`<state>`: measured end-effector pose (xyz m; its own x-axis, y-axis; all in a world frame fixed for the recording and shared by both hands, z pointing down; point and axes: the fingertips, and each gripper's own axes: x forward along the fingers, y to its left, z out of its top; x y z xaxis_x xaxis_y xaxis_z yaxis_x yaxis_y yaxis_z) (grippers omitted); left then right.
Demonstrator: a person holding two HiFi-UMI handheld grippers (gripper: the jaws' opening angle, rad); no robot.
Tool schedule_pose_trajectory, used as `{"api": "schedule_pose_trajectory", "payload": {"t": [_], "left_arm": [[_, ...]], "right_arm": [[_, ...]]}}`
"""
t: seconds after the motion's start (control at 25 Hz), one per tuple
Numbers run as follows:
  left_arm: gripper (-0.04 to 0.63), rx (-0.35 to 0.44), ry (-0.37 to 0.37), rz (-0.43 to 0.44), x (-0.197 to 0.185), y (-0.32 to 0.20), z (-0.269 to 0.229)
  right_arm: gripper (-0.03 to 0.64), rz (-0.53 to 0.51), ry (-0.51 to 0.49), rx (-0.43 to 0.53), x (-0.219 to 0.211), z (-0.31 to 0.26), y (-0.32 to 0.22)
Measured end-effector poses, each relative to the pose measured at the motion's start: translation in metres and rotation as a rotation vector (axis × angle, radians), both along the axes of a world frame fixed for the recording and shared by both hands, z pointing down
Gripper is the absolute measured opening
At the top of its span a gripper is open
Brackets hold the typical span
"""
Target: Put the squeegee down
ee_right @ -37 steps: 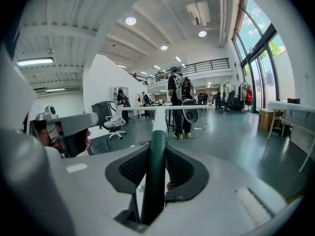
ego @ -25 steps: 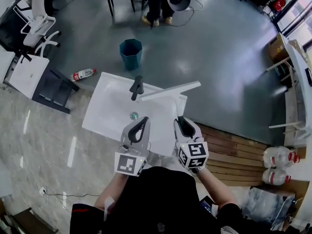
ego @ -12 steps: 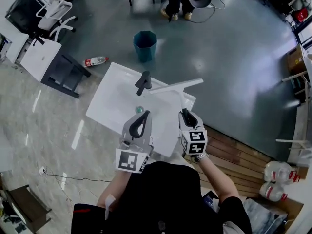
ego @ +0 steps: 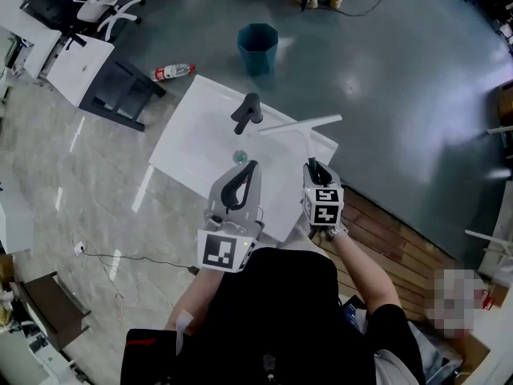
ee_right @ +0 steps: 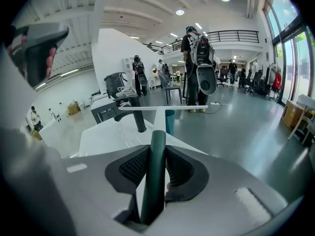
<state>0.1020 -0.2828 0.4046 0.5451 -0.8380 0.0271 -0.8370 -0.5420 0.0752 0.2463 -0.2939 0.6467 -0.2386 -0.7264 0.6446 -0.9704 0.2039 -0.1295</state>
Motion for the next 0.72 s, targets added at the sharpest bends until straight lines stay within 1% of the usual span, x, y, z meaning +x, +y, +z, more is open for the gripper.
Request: {"api": "schedule_pose_trajectory", "payload": {"t": [0.24,0.4,0.72], "left_arm": [[0.002,0.009,0.004,-0.036,0.004,-0.007,0.001],[0.002,-0.008,0.000,-0.053,0.003,-0.009,0.005],[0.002,-0.023,-0.014,-0.071,0.004,-0.016,0.014]], "right_arm": [[0.098,-0.041,0.049,-0.056,0.001,0.038,-0.008],[0.098,-0.042,0.066,-0.094,-0.002,0.060,-0.014],[0.098,-0.049,0.095,-0.126,-0.012,0.085,-0.033]]}}
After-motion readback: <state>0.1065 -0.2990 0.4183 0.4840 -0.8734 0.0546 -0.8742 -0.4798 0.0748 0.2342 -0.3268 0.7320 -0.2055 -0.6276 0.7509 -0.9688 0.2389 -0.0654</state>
